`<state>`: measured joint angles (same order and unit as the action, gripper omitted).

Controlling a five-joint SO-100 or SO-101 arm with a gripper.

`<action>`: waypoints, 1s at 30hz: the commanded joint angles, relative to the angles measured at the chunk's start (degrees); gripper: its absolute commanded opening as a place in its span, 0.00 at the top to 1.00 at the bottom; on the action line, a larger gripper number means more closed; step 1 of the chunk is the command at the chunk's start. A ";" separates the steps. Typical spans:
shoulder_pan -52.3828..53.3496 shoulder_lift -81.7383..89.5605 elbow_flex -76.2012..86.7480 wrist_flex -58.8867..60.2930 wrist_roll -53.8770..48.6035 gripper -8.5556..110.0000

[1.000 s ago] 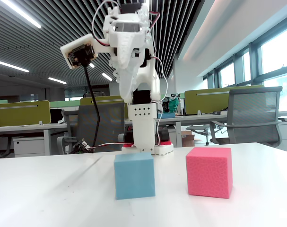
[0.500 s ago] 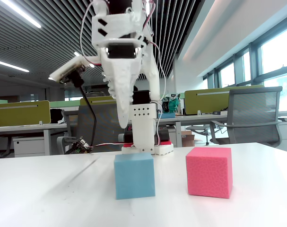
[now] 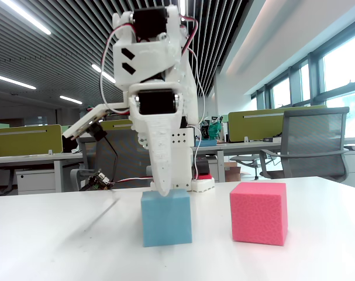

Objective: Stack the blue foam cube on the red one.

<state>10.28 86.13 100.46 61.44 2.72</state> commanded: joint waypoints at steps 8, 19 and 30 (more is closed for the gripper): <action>-0.09 -1.32 -1.76 -3.52 0.18 0.72; 0.18 2.72 -4.04 0.79 0.44 0.75; -5.27 11.69 -22.41 19.07 4.92 0.76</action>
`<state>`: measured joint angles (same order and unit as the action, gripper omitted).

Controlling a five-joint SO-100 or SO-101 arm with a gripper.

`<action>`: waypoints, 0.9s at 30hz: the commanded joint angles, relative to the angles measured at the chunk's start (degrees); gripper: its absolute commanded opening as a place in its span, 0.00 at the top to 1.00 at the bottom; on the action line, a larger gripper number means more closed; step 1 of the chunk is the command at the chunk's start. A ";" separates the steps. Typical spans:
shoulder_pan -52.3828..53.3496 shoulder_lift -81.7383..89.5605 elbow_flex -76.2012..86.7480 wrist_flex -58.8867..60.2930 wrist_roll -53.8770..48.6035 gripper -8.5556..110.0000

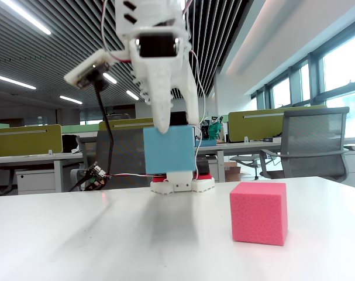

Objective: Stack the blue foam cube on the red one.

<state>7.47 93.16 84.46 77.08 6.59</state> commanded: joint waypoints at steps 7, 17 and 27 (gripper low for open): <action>-9.84 5.89 -16.26 12.04 4.66 0.76; -18.37 -1.32 -14.50 8.09 8.70 0.78; -16.88 -9.32 -13.80 3.69 9.49 0.78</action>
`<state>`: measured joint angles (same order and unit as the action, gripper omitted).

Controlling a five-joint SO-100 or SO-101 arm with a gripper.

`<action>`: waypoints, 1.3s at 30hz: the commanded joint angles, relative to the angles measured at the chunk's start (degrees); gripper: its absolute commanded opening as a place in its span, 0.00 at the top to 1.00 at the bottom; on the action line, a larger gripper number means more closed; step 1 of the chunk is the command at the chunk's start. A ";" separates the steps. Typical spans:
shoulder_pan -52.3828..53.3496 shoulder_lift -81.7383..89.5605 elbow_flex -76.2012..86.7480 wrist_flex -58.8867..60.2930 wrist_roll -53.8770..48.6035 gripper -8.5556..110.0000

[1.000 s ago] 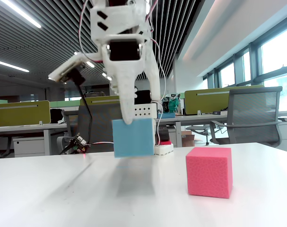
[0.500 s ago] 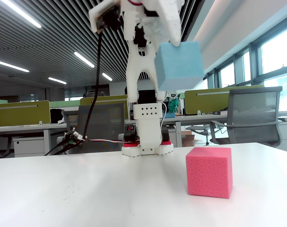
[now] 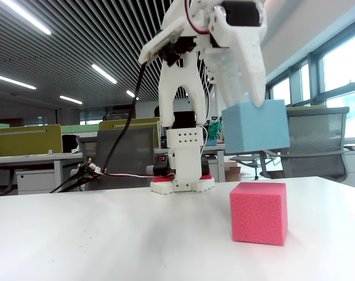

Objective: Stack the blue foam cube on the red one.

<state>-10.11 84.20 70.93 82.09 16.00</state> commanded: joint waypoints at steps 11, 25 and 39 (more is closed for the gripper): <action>1.67 -7.56 0.44 -5.36 0.18 0.78; 1.49 -6.86 -1.32 -4.39 0.18 0.68; 0.79 5.54 1.32 -1.49 0.18 0.65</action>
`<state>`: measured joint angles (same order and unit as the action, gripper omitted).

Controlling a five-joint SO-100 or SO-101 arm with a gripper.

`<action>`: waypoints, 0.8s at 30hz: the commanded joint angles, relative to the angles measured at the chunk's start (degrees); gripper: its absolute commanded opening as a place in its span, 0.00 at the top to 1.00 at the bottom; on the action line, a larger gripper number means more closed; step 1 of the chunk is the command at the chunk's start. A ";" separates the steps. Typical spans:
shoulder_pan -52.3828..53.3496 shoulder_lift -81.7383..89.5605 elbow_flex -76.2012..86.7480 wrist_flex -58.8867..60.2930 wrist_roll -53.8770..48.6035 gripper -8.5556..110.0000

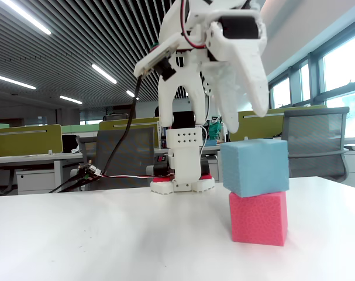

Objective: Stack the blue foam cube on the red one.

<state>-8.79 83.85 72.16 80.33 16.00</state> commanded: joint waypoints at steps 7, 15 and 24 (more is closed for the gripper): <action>0.97 23.12 9.14 -3.60 0.26 0.69; 4.92 47.90 33.40 -15.12 0.26 0.75; 7.38 72.16 60.64 -25.84 0.44 0.81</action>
<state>-1.93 148.97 126.83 57.30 16.00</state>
